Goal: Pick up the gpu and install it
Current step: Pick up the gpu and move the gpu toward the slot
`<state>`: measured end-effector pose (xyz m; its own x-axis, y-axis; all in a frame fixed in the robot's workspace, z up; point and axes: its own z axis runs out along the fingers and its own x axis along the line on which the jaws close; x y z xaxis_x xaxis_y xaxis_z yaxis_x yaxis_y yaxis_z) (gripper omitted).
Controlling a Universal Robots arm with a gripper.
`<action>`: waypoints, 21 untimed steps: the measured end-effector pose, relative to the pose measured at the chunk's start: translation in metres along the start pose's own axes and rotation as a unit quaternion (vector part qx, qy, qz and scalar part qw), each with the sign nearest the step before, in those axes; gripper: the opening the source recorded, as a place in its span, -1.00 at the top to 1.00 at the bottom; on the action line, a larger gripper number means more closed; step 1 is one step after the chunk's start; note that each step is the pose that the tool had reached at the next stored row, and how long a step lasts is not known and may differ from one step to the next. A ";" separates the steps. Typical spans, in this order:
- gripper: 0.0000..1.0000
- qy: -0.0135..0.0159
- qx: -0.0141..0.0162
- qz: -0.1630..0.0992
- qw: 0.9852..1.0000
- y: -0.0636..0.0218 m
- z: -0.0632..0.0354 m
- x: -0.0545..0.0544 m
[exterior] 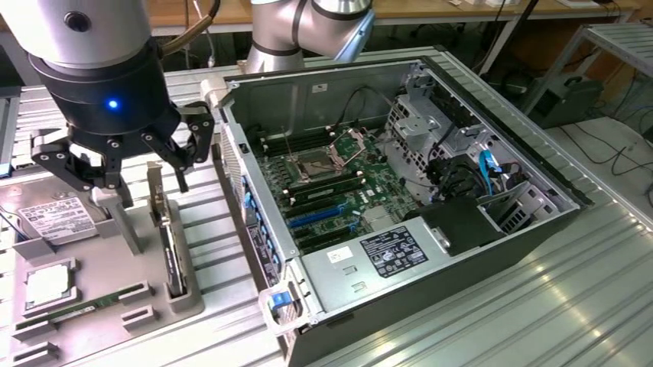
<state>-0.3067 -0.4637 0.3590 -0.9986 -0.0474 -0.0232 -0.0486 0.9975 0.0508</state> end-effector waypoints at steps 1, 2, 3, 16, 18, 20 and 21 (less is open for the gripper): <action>-0.21 0.000 0.000 0.000 1.000 -0.0001 0.0010 0.000; -0.21 0.000 0.000 0.000 1.000 -0.0002 0.0025 0.000; -0.21 0.000 0.000 0.000 1.000 -0.0004 0.0051 0.000; -0.21 0.000 0.000 0.000 1.000 -0.0022 0.0272 0.001; -0.21 0.000 0.000 0.000 1.000 -0.0025 0.0302 0.001; -0.21 0.000 0.000 0.000 1.000 -0.0029 0.0323 0.001; -0.21 0.000 0.000 0.000 1.000 -0.0031 0.0335 0.001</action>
<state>-0.3071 -0.4651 0.3254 -0.9986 -0.0475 -0.0231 -0.0486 0.9975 0.0507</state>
